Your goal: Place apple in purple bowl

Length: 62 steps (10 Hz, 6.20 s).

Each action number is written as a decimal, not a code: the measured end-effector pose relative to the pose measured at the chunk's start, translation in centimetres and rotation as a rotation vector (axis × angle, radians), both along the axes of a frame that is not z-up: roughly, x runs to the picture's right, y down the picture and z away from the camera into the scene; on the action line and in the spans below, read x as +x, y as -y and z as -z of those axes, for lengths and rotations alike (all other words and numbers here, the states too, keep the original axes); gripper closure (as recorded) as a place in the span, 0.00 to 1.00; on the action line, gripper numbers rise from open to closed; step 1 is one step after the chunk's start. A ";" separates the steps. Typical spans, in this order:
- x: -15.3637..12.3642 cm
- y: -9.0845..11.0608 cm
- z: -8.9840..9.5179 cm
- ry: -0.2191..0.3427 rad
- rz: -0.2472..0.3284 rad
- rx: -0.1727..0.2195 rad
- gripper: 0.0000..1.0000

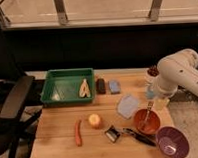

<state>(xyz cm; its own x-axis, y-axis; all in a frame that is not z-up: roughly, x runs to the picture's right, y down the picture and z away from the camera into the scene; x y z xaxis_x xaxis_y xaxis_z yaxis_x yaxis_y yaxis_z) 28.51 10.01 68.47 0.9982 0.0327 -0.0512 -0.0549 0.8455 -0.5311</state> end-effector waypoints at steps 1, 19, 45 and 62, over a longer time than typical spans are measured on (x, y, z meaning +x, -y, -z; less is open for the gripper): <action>0.0 0.0 0.0 0.000 0.000 0.000 0.35; 0.0 0.0 0.0 0.000 0.000 0.000 0.35; -26.4 -6.8 -6.1 0.604 0.303 -0.117 0.35; -29.1 -10.8 -10.7 0.713 0.361 -0.211 0.98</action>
